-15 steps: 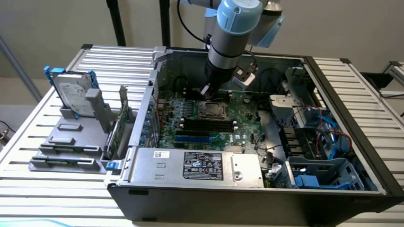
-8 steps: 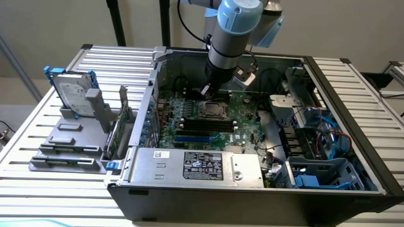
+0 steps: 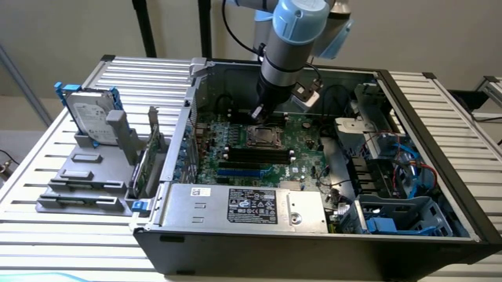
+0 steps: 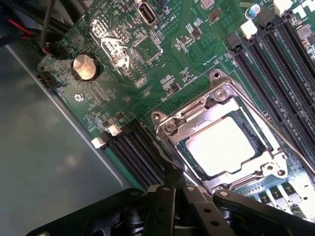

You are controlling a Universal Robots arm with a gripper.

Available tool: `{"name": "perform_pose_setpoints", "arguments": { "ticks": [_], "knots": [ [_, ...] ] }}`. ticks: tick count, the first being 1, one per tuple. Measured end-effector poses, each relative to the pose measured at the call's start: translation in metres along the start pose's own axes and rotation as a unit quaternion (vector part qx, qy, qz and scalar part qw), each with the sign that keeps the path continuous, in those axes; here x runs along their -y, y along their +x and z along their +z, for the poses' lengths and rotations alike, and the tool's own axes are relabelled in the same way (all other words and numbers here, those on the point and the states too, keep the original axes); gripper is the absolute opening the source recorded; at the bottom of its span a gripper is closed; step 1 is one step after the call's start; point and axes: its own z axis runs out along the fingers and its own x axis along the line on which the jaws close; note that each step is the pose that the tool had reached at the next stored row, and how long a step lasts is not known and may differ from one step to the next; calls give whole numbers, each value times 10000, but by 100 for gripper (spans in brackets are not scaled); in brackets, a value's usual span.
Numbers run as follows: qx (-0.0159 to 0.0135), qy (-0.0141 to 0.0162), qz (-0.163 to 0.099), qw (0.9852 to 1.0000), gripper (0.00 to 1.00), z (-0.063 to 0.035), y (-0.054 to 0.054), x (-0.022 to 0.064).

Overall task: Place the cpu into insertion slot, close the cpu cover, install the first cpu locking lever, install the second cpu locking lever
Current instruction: 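Install the first cpu locking lever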

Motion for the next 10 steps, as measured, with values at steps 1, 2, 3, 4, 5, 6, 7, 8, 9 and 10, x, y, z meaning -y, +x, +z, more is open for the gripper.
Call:
{"name": "perform_pose_setpoints", "arguments": {
  "ticks": [1,2,3,4,5,6,7,8,9,10],
  "knots": [
    [0,0,0,10000,11,2,1,-3],
    [0,0,0,10000,11,5,2,-5],
    [0,0,0,10000,11,8,2,-7],
    [0,0,0,10000,11,11,3,-10],
    [0,0,0,10000,11,14,4,-12],
    [0,0,0,10000,11,16,4,-14],
    [0,0,0,10000,11,20,4,-15],
    [0,0,0,10000,11,24,4,-17],
    [0,0,-1,10000,11,27,4,-19],
    [1,0,-2,10000,11,29,5,-22]
  ]
}}
